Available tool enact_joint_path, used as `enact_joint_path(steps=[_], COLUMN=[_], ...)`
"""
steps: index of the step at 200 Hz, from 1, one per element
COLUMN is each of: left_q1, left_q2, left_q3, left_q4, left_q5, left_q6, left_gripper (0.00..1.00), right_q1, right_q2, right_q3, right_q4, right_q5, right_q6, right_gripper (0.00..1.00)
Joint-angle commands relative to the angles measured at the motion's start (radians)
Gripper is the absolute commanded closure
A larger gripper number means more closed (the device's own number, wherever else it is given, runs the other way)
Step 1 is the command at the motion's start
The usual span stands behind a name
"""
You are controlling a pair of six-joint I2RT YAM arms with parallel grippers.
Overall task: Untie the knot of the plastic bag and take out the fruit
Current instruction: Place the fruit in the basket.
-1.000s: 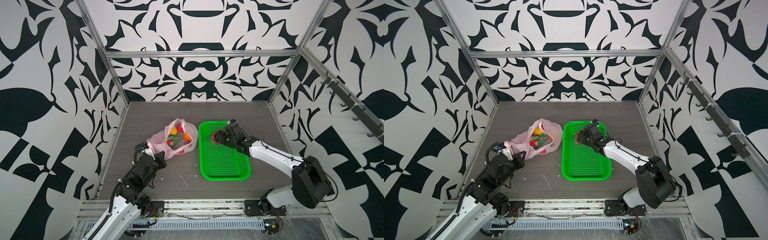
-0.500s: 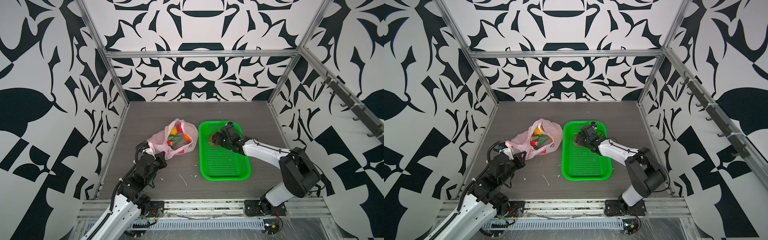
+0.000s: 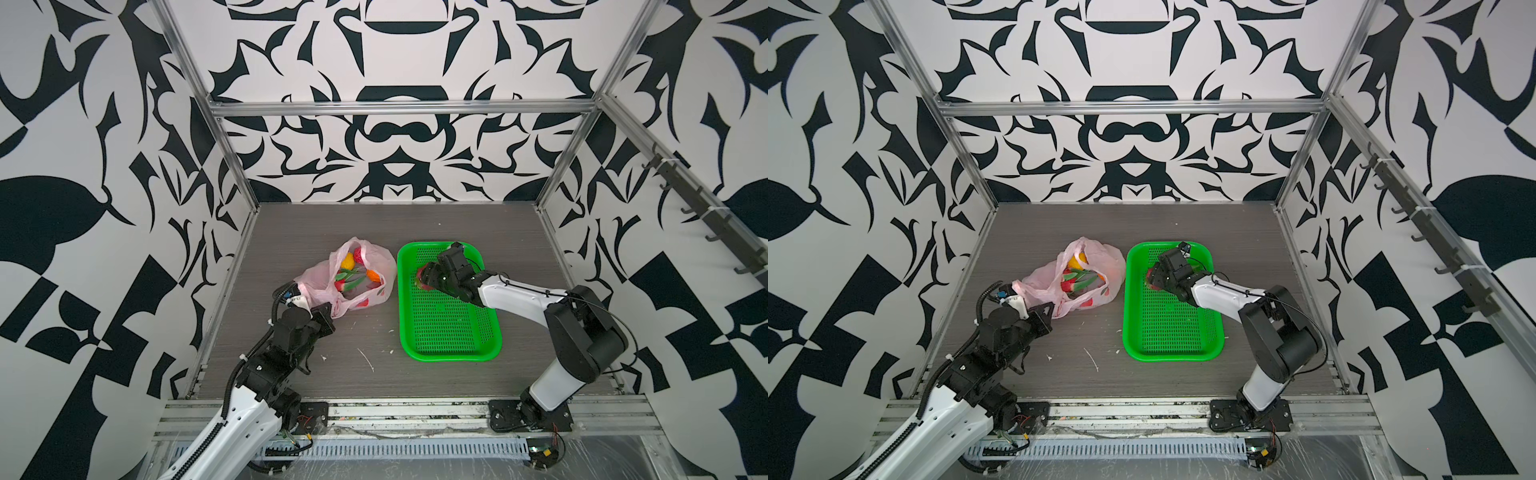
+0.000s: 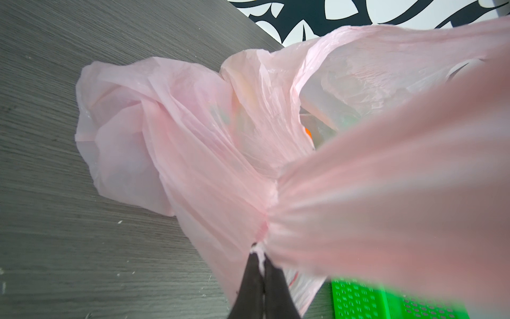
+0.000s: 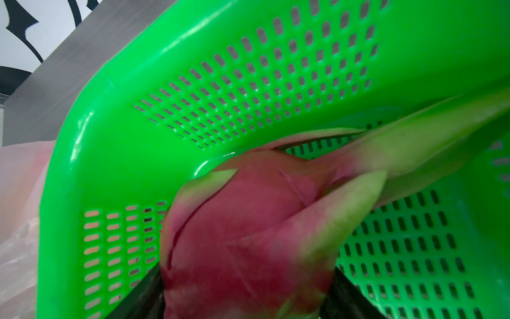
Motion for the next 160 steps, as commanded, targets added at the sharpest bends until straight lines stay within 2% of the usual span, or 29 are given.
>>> enact_joint_path(steps=[1,69,82,95,160], left_q1=[-0.003,-0.003,-0.003,-0.003,-0.003], left_q2=[-0.005,0.001,0.003,0.007,0.004], left_q3=[-0.014,-0.016,-0.014,-0.013,-0.011], left_q4=[0.018,0.024,0.025,0.028,0.030], left_q5=[-0.001,0.003,0.004,0.005,0.005], left_q6=[-0.005,-0.010,-0.010,-0.008,-0.002], left_gripper=[1.00,1.00,1.00,1.00,1.00], right_q1=[0.000,0.000,0.001,0.001,0.000], right_q2=[0.012,0.000,0.000,-0.001,-0.044], right_q3=[0.024,0.012,0.015,0.013,0.004], right_q4=[0.007,0.001,0.002,0.001,-0.015], right_q5=[0.011,0.017,0.010,0.006,0.007], right_q6=[0.017,0.019,0.019,0.019,0.018], right_gripper=[0.64,0.37,0.24,0.02,0.01])
